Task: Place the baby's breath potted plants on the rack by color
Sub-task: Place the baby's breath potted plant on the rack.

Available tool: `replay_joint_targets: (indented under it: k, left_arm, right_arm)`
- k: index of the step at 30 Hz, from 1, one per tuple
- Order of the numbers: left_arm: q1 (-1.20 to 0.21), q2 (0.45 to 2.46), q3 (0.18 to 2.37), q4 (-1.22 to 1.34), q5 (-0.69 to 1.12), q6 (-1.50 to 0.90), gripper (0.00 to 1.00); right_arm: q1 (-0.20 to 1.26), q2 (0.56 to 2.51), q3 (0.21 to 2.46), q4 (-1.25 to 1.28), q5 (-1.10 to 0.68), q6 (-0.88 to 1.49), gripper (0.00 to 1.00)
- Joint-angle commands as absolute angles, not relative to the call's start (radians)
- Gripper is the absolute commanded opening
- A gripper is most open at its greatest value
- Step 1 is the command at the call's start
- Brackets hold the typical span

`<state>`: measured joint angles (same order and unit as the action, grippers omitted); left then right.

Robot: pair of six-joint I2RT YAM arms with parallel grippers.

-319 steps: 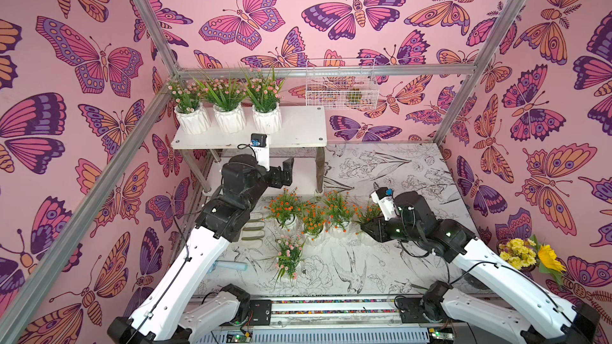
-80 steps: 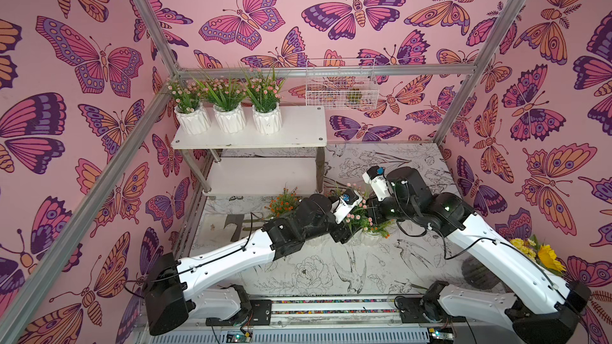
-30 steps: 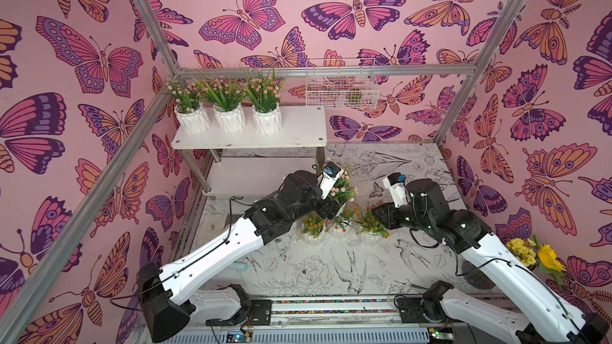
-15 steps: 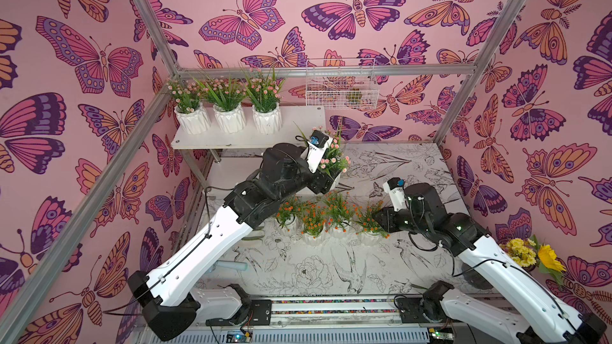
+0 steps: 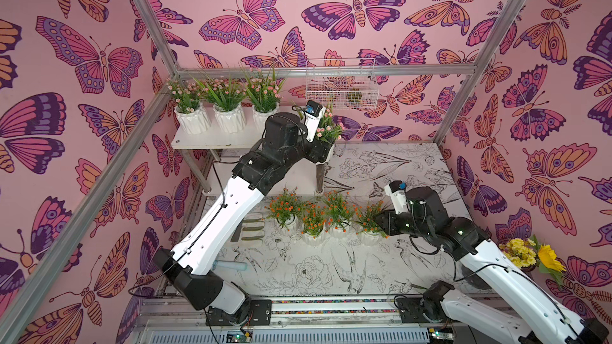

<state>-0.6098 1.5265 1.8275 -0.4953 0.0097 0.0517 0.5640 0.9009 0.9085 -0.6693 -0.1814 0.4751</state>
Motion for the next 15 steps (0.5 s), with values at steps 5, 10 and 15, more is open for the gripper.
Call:
replay_joint_targets:
  k: [5, 10, 15]
  left_arm:
    - [-0.56, 1.624, 2.007, -0.469, -0.01, 0.051, 0.6]
    - [-0.518, 1.711, 2.11, -0.488, -0.022, 0.026, 0.6]
    - [-0.506, 1.767, 2.163, -0.489, -0.061, 0.021, 0.6]
  right_arm:
    - [0.556, 0.868, 0.901, -0.683, -0.182, 0.489, 0.24]
    - [0.558, 0.852, 0.892, -0.691, -0.176, 0.491, 0.24]
    - [0.557, 0.835, 0.885, -0.701, -0.167, 0.489, 0.24]
